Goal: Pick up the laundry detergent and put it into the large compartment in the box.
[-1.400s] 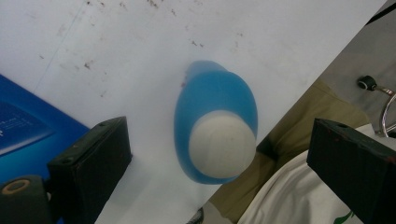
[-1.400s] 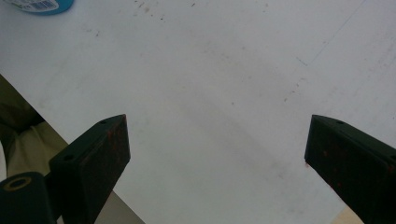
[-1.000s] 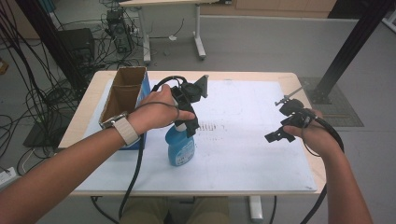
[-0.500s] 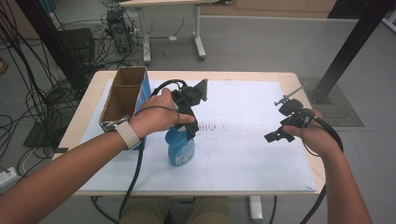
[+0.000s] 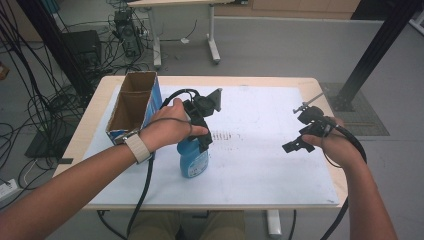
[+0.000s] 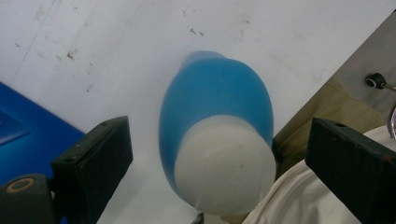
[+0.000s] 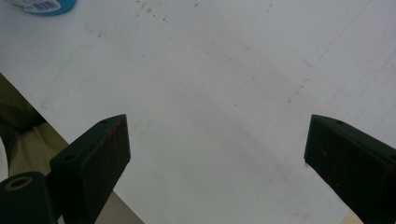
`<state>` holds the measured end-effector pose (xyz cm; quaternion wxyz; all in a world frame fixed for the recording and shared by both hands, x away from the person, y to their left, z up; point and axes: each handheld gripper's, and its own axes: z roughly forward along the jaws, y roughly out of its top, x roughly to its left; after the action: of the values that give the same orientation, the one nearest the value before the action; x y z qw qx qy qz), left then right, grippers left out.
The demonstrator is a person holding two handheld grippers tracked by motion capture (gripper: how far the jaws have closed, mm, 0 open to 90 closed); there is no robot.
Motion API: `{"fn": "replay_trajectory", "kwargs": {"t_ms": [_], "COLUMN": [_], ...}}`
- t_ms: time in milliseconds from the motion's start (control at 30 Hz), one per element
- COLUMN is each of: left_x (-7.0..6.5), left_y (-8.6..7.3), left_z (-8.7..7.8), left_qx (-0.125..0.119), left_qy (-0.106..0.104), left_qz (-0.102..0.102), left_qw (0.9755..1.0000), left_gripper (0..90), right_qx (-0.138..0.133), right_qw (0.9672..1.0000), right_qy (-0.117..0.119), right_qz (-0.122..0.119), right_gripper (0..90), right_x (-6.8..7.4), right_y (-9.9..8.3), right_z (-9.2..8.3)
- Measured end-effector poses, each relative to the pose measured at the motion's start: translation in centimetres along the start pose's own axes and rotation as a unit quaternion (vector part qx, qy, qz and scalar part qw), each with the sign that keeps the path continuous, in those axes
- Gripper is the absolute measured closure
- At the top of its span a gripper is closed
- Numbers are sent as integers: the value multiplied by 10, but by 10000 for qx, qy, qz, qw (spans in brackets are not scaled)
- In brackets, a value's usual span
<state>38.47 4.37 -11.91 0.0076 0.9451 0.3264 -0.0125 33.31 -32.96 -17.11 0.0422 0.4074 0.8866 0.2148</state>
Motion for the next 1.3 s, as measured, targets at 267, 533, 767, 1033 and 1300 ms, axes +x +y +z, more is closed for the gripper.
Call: {"fn": "replay_trajectory", "kwargs": {"t_ms": [267,533,767,1033,1300], "left_x": [1,3,3,4,5], "left_y": [1,0,0,0,0], "left_z": [6,7,8,7,7], "left_qx": [46,34,31,23,10], "left_qy": [-14,-15,-33,-38,-43], "left_qz": [15,-17,-30,-63,-69], "left_qw": [10000,10000,10000,10000,10000], "left_gripper": [79,81,83,84,84], "right_qx": [11,7,8,-6,6], "right_qw": [10000,10000,10000,10000,10000], "right_qy": [10,8,9,3,-1], "right_qz": [6,6,3,-20,-21], "right_gripper": [67,68,68,68,68], "right_x": [0,0,0,1,1], "right_y": [0,1,1,1,2], "right_z": [1,1,1,1,1]}}
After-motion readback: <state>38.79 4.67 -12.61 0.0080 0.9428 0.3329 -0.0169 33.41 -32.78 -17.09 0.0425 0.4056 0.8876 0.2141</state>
